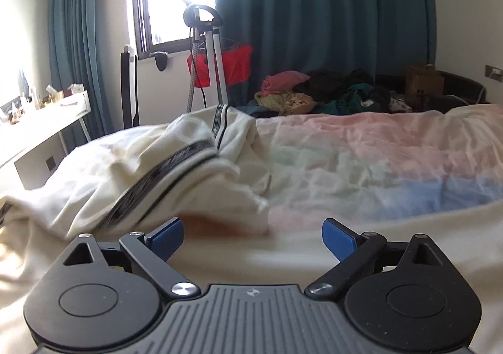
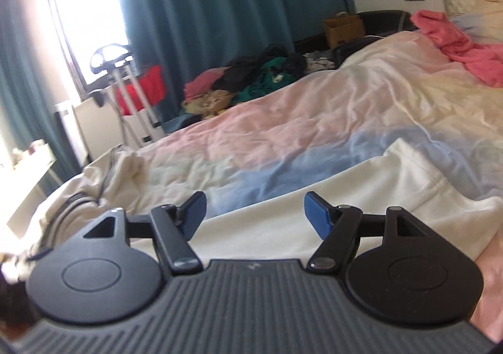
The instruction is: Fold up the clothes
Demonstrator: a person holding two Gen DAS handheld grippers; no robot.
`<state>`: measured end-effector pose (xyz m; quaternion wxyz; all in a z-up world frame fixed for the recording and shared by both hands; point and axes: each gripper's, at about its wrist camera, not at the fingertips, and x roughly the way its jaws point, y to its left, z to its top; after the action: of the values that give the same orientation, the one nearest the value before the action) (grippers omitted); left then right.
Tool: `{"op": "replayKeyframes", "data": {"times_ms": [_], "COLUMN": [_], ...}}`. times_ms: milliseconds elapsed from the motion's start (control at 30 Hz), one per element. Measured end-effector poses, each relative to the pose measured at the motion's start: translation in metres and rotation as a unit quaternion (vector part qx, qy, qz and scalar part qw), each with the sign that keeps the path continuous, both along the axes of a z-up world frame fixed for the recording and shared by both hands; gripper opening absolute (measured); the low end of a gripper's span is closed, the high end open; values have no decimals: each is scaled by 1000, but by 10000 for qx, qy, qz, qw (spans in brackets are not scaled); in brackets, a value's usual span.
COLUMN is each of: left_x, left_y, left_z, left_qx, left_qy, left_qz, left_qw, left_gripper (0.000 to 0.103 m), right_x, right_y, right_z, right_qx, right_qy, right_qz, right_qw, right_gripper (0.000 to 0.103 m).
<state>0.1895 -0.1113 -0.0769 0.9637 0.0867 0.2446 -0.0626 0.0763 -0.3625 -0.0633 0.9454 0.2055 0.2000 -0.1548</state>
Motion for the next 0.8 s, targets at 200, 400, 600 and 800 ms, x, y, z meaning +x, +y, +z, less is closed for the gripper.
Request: {"op": "replayKeyframes", "data": {"times_ms": [200, 400, 600, 800], "left_x": [113, 228, 303, 304], "left_y": [-60, -80, -65, -73], "left_z": [-8, -33, -51, -30], "left_qx": [550, 723, 762, 596], "left_qy": [-86, -55, 175, 258], "left_qz": [135, 1348, 1974, 1548], "left_qw": [9984, 9882, 9772, 9858], "left_gripper": [96, 96, 79, 16], "right_x": [28, 70, 96, 96], "right_y": [-18, -30, -35, -36], "right_z": [-24, -50, -74, -73], "right_qx": [-9, 403, 664, 554], "right_qy": [154, 189, 482, 415], "right_qz": [-335, -264, -199, -302], "right_qw": [9993, 9987, 9964, 9971], "right_gripper": [71, 71, 71, 71]}}
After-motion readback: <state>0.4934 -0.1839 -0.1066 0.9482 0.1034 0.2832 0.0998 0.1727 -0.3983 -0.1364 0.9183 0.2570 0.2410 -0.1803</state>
